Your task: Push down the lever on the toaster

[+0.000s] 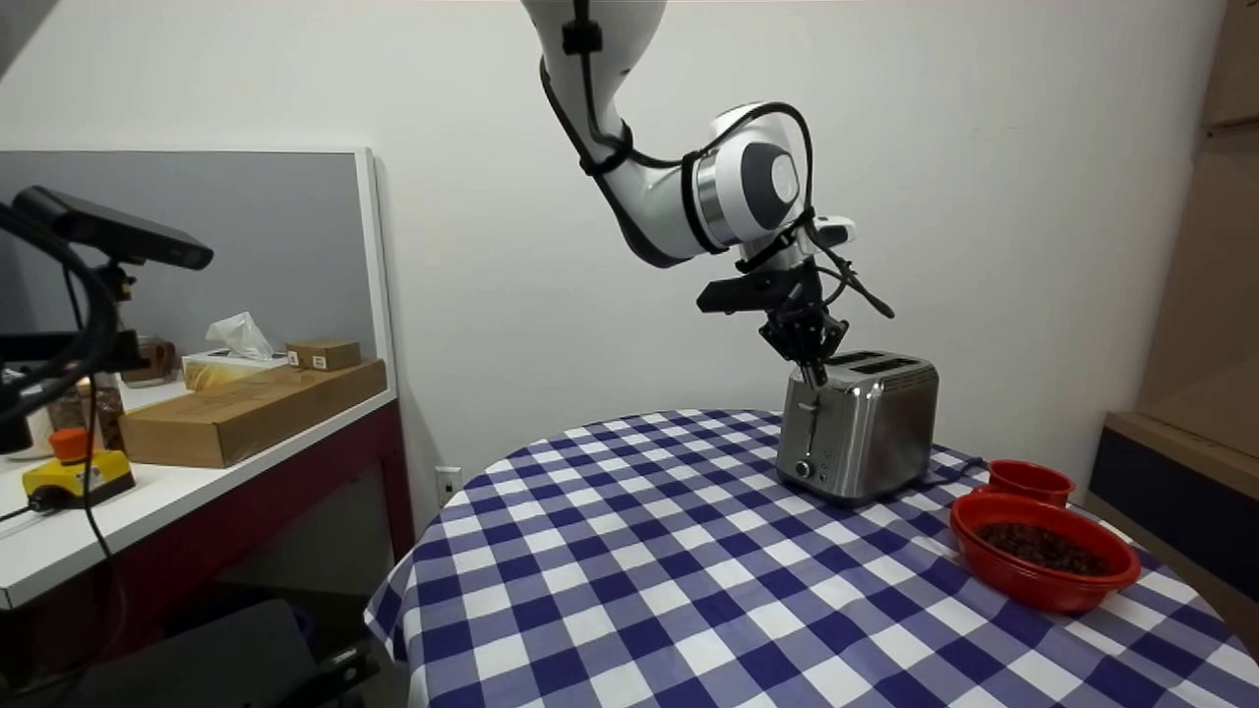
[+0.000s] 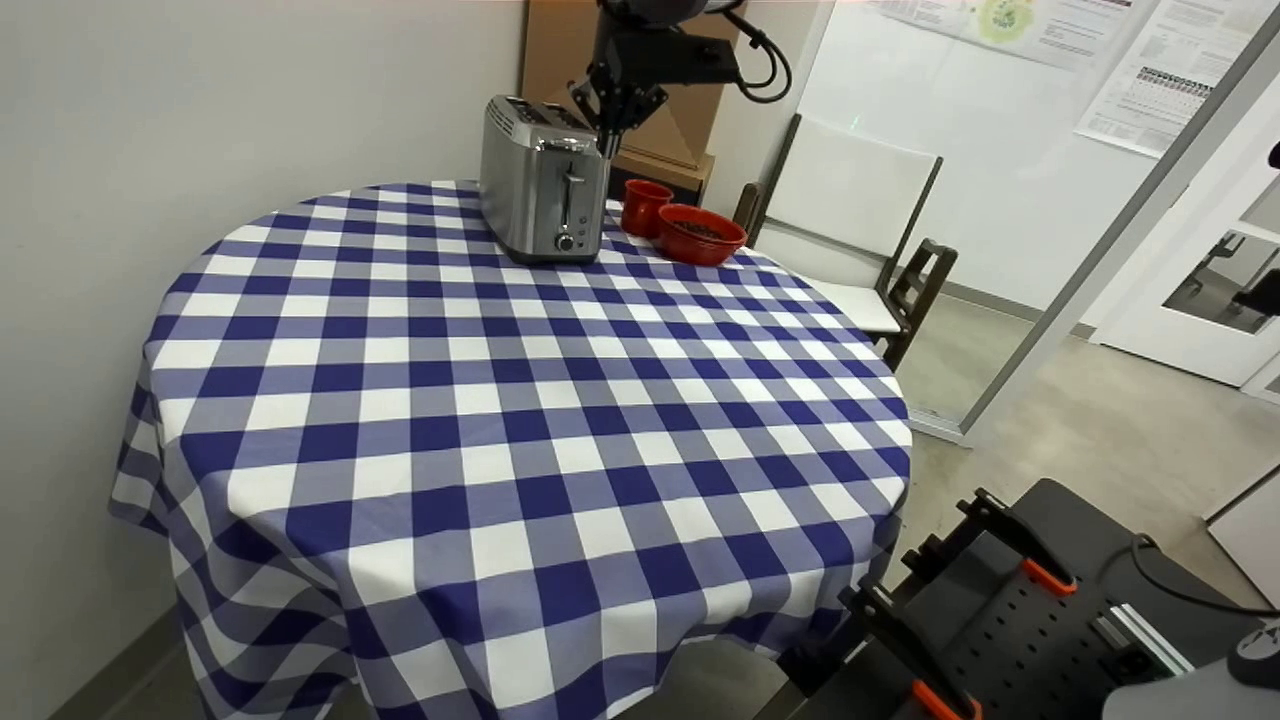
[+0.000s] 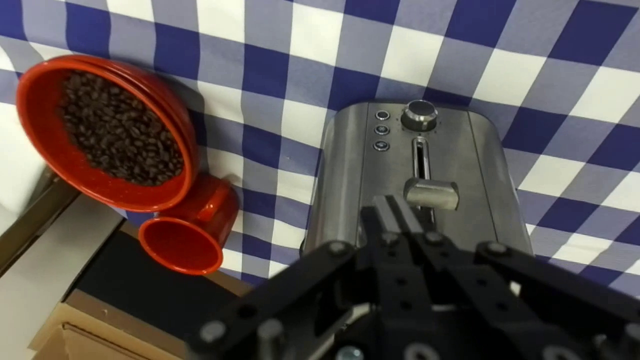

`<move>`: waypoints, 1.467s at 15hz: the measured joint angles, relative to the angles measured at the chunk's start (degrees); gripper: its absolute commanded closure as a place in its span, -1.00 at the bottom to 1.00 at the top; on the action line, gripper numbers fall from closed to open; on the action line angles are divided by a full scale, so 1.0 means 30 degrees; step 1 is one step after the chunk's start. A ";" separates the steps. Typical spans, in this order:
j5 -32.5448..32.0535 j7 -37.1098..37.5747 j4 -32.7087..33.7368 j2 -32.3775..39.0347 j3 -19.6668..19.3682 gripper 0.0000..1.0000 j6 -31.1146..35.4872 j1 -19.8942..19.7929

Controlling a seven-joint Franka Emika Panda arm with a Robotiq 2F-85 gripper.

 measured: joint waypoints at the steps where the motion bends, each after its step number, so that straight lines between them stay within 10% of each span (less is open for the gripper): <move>1: 0.0000 0.0167 0.0030 0.0251 -0.0219 0.99 0.0520 0.0212; 22: 0.0055 0.1305 0.0646 0.3959 -0.3592 0.99 0.4611 0.3227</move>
